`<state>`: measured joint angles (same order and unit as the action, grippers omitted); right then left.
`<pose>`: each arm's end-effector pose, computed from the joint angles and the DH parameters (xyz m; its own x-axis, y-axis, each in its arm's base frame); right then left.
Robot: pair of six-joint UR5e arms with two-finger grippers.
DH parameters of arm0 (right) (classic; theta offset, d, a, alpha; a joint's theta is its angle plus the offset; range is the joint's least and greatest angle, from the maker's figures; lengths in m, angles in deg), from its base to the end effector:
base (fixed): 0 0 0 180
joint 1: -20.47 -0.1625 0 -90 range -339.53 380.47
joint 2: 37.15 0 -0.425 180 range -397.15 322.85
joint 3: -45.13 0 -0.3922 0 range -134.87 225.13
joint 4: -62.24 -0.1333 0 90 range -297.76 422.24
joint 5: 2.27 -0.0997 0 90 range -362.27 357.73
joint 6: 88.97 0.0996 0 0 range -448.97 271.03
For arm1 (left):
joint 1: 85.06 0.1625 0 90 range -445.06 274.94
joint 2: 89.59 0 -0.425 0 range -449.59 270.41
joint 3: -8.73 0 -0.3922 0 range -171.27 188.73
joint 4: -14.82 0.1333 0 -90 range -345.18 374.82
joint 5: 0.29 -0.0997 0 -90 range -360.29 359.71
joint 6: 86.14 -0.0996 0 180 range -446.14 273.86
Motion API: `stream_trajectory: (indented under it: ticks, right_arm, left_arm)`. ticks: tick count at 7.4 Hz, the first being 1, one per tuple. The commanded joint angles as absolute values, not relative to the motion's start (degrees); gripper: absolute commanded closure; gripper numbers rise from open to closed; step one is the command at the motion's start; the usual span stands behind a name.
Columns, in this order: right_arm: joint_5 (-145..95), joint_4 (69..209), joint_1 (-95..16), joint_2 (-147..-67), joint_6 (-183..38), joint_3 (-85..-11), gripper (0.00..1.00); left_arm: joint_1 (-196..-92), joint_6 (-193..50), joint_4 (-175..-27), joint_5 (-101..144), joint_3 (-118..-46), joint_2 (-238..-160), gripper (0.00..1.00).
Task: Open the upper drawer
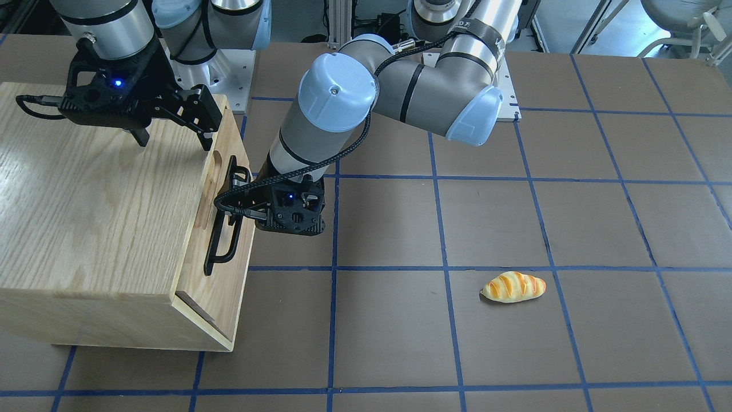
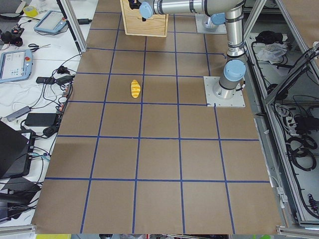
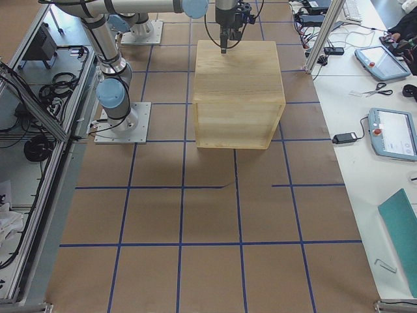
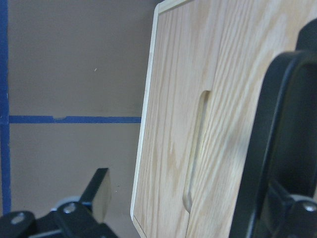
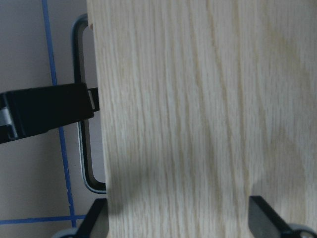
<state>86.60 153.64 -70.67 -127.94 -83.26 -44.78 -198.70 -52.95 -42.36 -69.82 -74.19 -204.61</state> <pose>0.1450 -0.4871 0.4979 -0.9966 0.0788 -0.0236 0.0797 0.9961 -0.0376 -0.4240 -0.5493 0.3622 -0.9002 -0.1014 0.4234 -0.1258 0.9916 -0.0299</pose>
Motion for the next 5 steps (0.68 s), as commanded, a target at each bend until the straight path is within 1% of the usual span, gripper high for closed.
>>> stream_trajectory:
  ticks: [1,5]
  right_arm:
    - [86.68,153.64,-70.67,-127.94,-83.26,-44.78,0.0]
    - [86.68,153.64,-70.67,-127.94,-83.26,-44.78,0.0]
  left_arm:
    - [-198.71,-53.18,-42.57,-70.43,-73.89,-204.47,0.0]
    - [-198.62,-53.35,-43.01,-71.65,-73.8,-204.12,0.0]
